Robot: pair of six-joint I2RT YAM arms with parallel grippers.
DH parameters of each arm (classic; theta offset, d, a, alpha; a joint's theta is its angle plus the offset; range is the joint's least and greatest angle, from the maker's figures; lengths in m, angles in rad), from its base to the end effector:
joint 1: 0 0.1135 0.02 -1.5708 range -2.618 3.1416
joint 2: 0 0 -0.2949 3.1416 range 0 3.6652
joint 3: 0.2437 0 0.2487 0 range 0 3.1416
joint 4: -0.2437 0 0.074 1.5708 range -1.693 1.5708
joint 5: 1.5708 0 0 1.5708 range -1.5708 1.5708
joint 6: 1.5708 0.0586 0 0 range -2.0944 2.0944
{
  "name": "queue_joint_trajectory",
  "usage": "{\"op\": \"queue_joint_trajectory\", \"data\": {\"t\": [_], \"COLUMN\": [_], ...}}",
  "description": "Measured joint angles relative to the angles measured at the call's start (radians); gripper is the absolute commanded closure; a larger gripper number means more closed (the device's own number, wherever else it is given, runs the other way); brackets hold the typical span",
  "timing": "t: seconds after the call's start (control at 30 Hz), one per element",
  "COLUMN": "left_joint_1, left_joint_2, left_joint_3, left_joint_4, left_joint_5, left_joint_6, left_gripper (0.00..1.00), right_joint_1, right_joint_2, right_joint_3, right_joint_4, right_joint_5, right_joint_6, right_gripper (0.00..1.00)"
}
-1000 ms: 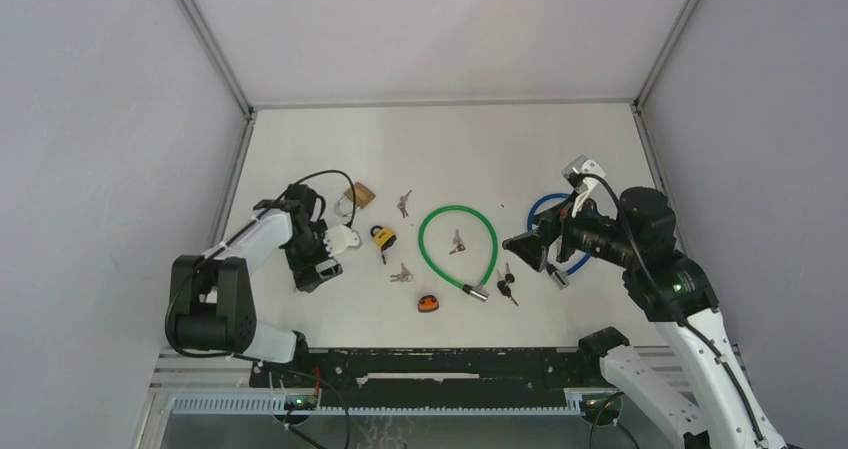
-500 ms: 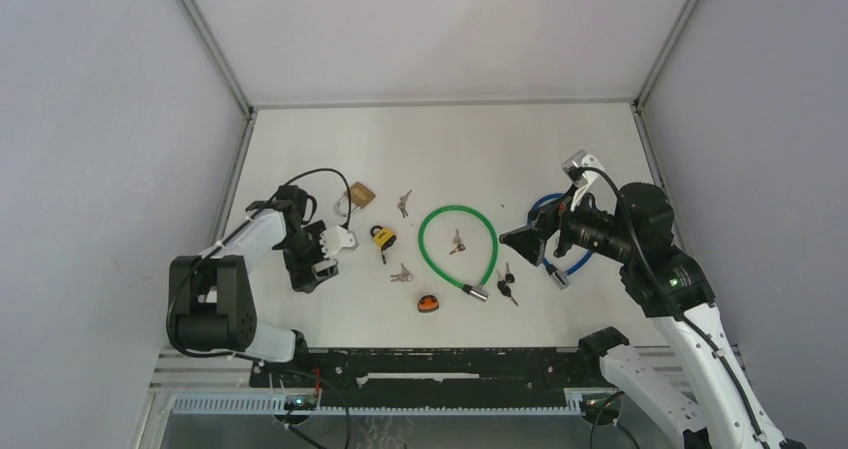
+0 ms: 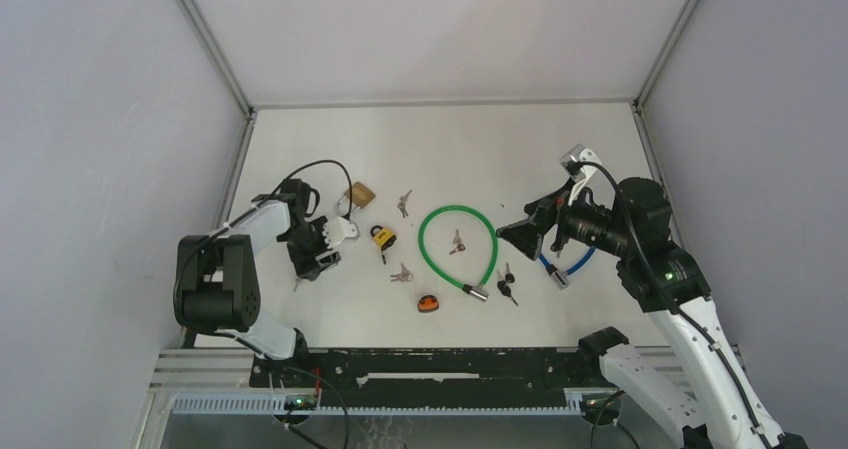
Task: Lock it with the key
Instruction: Pick up the lock from the center of the board.
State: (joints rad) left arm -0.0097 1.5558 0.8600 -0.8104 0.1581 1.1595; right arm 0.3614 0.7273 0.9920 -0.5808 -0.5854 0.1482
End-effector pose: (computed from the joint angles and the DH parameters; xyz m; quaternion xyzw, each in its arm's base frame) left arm 0.2477 -0.0116 0.1681 0.5520 0.8295 -0.0487 0.0699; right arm 0.1136 0.0776 0.3924 -0.2509 0.7527 0.3677 0.4850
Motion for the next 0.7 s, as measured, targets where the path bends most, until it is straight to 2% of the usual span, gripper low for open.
{"op": "queue_joint_trajectory", "data": {"t": [0.07,0.23,0.3,0.4,0.5,0.7], "left_joint_1": [0.000,0.000,0.000,0.000,0.000,0.000], "left_joint_2": [0.000,0.002,0.002,-0.005,-0.015,-0.032], "left_joint_3": [-0.003,-0.005,-0.007,-0.015,-0.024,-0.026], "left_joint_4": [0.018,0.033,0.032,0.032,0.032,0.027], "left_joint_5": [-0.006,-0.027,-0.031,-0.035,-0.034,-0.029], "left_joint_6": [-0.015,-0.043,-0.043,-0.043,-0.046,-0.083], "left_gripper": [0.40,0.49,0.55,0.71,0.98,1.00], "right_joint_1": [0.000,0.000,0.000,0.000,0.000,0.000], "right_joint_2": [0.000,0.000,0.002,0.001,0.001,-0.005], "right_joint_3": [0.000,0.000,0.000,0.000,0.000,0.000], "right_joint_4": [0.007,0.016,0.018,0.021,0.023,0.023], "right_joint_5": [0.000,0.000,0.000,0.000,0.000,0.005], "right_joint_6": [0.000,0.008,0.013,0.015,0.015,0.019], "right_gripper": [0.05,0.05,0.05,0.05,0.05,0.05]}}
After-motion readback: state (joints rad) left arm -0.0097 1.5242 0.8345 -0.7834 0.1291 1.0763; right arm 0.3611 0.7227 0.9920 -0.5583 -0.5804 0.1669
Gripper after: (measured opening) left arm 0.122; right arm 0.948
